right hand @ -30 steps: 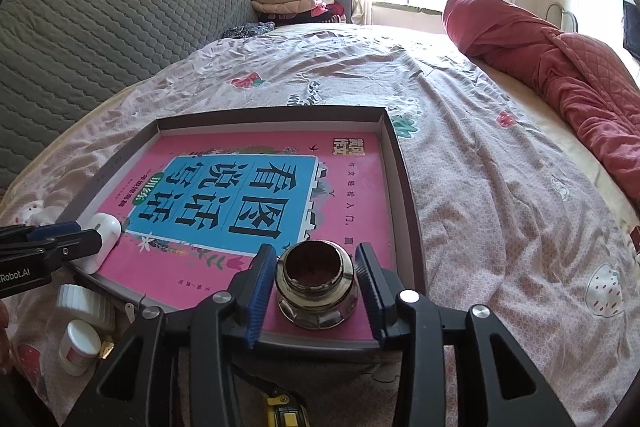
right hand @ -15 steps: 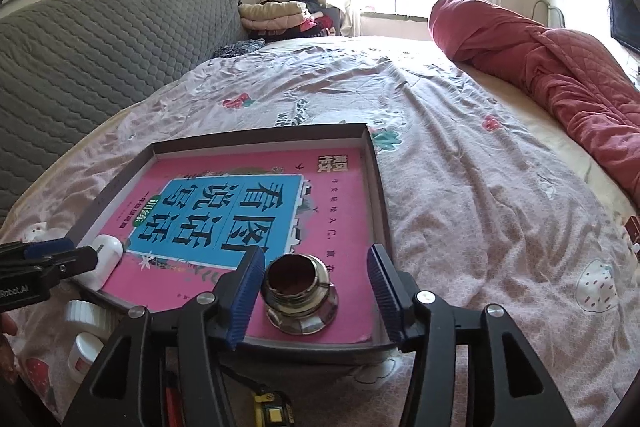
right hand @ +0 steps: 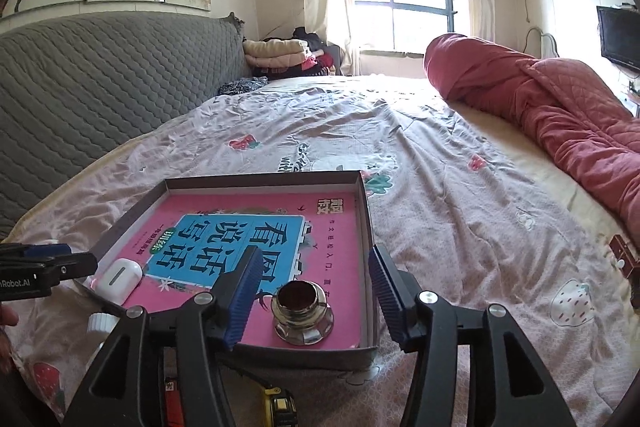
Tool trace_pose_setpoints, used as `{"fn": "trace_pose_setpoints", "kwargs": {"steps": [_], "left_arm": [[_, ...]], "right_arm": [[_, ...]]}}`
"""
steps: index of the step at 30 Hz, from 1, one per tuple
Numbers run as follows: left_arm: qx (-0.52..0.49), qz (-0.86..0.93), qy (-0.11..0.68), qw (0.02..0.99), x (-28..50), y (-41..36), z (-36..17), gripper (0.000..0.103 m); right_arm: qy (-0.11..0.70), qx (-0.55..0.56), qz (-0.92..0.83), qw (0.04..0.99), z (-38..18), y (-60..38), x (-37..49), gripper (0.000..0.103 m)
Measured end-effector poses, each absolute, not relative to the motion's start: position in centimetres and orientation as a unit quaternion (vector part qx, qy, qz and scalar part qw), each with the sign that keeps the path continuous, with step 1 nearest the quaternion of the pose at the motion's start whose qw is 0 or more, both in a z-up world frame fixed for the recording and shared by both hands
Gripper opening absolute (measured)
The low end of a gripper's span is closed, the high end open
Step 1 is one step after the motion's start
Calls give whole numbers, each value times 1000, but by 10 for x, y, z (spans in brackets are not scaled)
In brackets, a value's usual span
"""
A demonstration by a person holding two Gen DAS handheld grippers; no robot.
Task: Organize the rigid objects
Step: 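Open the left tool on the tray while the right tool releases the lens part beside it, then withdraw both tools from the tray toward the remaining items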
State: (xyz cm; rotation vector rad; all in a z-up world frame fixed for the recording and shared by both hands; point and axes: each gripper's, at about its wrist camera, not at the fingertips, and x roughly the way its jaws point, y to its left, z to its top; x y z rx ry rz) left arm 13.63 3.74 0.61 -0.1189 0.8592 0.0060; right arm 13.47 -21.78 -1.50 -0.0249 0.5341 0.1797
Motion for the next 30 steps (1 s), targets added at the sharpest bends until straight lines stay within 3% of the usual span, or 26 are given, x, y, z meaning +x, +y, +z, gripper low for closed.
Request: {"fn": "trace_pose_setpoints", "kwargs": {"steps": [30], "left_arm": [[-45,-22,397,917,81,33,28,65]], "right_arm": [[260,6,73,963,8,-225,59,55]]}}
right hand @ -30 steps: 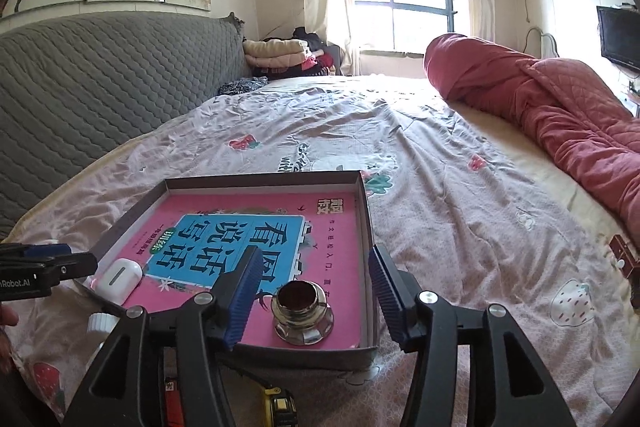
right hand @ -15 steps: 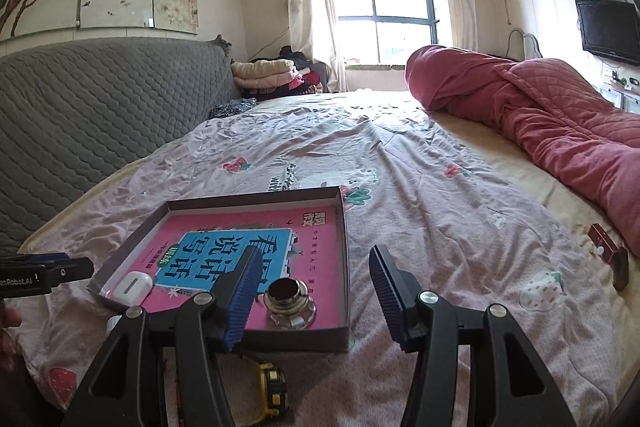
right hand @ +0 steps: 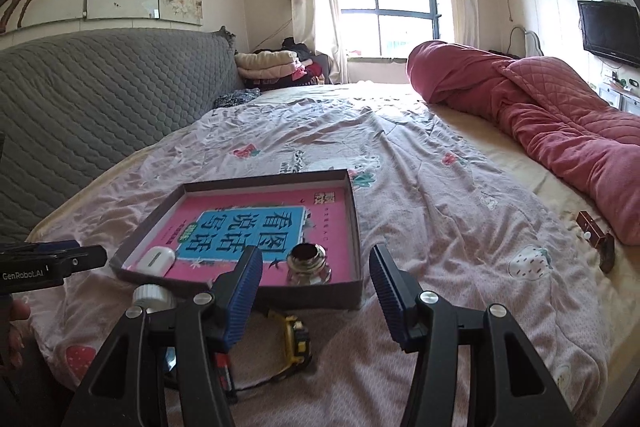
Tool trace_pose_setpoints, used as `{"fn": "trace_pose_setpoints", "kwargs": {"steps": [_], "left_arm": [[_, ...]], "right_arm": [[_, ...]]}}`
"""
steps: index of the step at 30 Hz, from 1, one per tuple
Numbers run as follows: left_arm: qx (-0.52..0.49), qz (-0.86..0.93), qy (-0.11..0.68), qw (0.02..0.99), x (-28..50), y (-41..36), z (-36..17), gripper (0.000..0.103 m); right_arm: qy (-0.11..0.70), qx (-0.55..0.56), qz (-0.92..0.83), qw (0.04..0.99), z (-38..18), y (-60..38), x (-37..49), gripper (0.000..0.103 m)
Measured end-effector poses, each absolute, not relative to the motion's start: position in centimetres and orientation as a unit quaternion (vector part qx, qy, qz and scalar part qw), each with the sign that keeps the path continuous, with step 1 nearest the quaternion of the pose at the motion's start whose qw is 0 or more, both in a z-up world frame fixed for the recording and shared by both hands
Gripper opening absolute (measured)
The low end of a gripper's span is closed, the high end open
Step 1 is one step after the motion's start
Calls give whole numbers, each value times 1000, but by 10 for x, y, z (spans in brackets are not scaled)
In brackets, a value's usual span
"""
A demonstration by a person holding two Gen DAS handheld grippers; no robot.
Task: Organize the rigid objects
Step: 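Withdraw both tools from the tray toward the remaining items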
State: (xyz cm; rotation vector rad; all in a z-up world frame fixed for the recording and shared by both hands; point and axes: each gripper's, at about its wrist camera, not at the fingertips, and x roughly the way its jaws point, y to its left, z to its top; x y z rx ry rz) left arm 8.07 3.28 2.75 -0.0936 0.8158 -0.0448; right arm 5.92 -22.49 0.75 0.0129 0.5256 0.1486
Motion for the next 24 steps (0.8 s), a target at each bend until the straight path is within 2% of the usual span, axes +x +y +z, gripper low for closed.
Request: {"fn": "trace_pose_setpoints", "kwargs": {"steps": [24], "left_arm": [[-19,-44,406,912,54,20,25,65]], "right_arm": [[291,-24,88,952,3,-204,32,55]]}}
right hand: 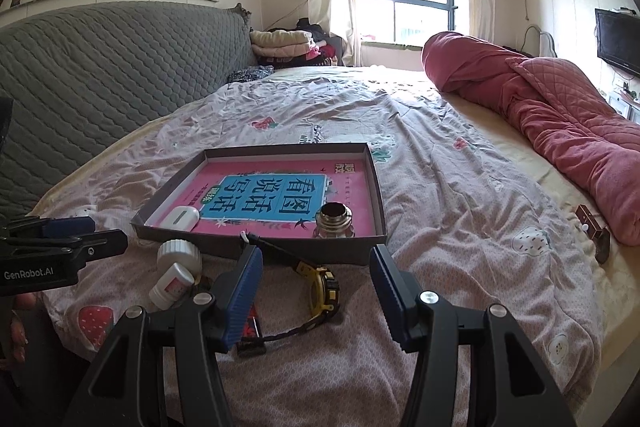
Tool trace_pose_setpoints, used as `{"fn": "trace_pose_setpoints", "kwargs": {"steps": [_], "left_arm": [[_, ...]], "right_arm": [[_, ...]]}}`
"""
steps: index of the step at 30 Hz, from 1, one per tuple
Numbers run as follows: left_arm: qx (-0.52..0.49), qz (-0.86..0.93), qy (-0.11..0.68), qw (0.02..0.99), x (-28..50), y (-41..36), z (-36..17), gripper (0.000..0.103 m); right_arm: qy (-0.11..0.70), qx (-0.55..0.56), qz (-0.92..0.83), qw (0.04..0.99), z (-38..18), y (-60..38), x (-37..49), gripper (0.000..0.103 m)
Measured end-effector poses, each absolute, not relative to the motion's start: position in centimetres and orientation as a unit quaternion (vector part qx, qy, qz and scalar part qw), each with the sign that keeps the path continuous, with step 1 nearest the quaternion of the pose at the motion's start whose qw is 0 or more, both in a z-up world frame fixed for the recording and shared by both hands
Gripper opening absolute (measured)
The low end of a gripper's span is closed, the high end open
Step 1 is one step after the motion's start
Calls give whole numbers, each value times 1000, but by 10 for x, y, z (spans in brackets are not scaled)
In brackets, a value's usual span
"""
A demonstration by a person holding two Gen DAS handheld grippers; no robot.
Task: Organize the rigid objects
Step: 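Withdraw both tools from the tray toward the remaining items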
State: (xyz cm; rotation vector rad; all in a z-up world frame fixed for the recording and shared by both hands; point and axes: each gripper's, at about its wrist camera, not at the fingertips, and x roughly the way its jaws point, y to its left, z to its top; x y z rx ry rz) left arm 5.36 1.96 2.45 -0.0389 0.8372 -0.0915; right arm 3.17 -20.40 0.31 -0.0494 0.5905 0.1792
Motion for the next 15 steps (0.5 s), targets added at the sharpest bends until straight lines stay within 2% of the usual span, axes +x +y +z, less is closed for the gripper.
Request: {"fn": "trace_pose_setpoints", "kwargs": {"steps": [15], "left_arm": [[-23,-50,440,896,52,17,-3,65]], "right_arm": [[311,-34,84,946,-5,-201,33,55]]}}
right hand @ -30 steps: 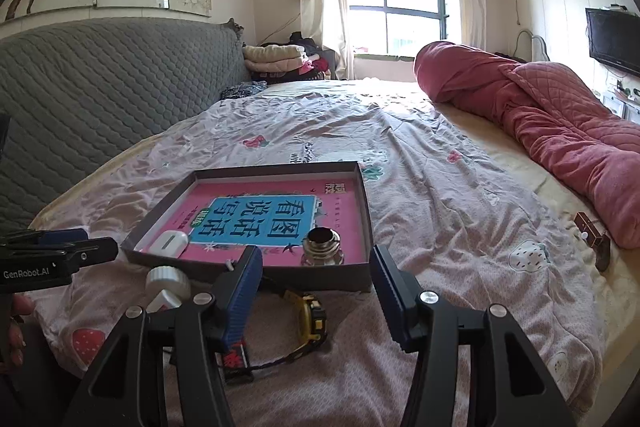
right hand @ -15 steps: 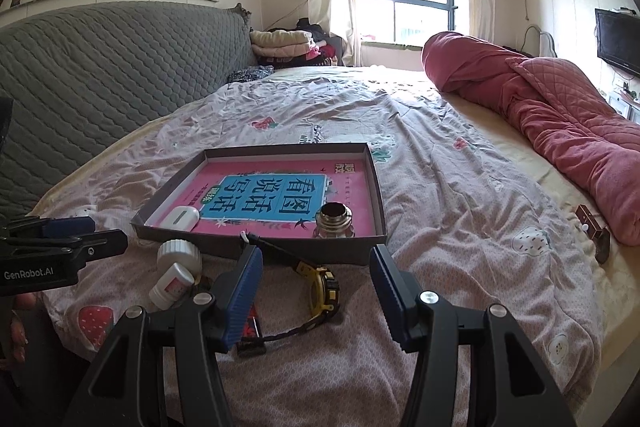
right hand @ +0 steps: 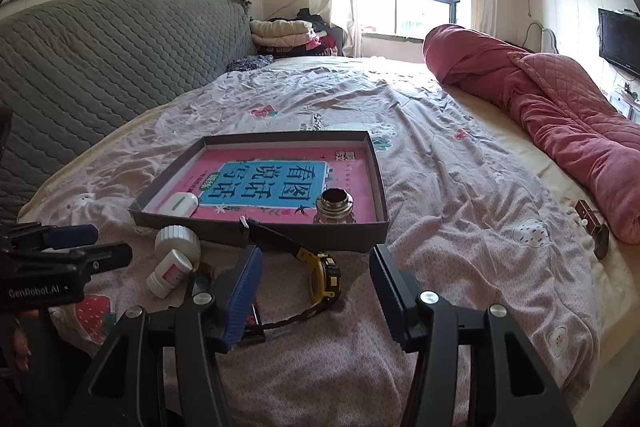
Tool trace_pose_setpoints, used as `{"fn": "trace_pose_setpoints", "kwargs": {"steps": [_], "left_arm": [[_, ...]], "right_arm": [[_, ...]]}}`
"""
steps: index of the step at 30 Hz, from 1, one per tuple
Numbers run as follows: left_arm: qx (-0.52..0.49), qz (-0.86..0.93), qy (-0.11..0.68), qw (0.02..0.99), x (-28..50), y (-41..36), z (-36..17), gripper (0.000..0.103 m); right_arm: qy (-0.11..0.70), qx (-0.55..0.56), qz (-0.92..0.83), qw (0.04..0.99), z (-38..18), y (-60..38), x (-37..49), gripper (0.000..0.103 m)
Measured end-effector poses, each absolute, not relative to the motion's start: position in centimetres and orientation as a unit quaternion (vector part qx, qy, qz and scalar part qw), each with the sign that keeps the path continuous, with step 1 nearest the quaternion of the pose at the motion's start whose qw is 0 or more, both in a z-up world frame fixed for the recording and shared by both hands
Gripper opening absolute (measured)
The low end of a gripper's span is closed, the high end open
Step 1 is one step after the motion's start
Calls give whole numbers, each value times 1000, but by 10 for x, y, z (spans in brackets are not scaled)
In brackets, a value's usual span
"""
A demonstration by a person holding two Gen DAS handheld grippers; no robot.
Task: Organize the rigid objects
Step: 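Withdraw both tools from the tray toward the remaining items, then grasp the white pill bottle with the left tool while the right tool grasps the yellow watch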
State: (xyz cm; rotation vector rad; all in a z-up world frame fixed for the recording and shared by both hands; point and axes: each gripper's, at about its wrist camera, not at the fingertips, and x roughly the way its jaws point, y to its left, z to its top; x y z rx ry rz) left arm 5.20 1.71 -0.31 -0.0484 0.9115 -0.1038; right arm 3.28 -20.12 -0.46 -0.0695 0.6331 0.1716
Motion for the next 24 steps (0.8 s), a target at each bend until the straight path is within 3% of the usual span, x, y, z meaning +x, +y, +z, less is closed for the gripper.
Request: {"fn": "trace_pose_setpoints", "kwargs": {"steps": [24], "left_arm": [[-36,-73,474,877,75,7,-46,63]], "right_arm": [[359,-30,80,929,-30,-204,56,55]]}}
